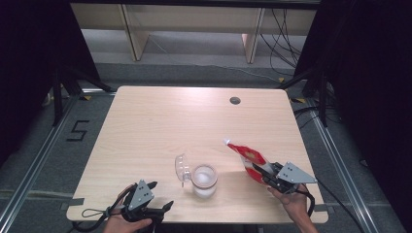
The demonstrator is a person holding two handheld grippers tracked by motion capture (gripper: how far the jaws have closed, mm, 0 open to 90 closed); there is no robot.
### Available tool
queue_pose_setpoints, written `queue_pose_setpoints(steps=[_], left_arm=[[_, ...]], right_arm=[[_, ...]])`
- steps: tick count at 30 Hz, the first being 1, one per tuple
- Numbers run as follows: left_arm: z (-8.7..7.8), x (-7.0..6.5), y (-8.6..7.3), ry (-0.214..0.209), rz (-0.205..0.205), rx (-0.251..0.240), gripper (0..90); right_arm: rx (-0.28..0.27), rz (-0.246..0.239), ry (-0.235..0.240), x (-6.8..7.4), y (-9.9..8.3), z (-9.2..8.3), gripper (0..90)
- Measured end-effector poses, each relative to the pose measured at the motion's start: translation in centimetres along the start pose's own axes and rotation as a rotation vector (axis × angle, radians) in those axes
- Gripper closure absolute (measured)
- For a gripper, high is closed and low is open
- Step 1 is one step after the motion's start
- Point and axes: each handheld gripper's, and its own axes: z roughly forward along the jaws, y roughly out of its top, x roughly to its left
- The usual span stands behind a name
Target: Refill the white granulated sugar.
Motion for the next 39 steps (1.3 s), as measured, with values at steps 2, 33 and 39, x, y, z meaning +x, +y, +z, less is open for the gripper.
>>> queue_pose_setpoints(steps=[2, 33, 39], left_arm=[[0.0, -0.1, 0.0, -0.013, -0.013, -0.007, 17.4], [0.1, 0.0, 0.1, -0.009, 0.013, -0.018, 17.4], [0.1, -0.1, 0.1, -0.009, -0.01, -0.021, 17.4]], right_arm=[[0.0, -0.012, -0.001, -0.1, 0.0, -0.2, 80.1], [0.05, 0.144, -0.044, 0.6, 0.0, -2.2, 77.3], [0.043, 0.202, -0.033, 0.6, -0.3, -2.4, 76.6]])
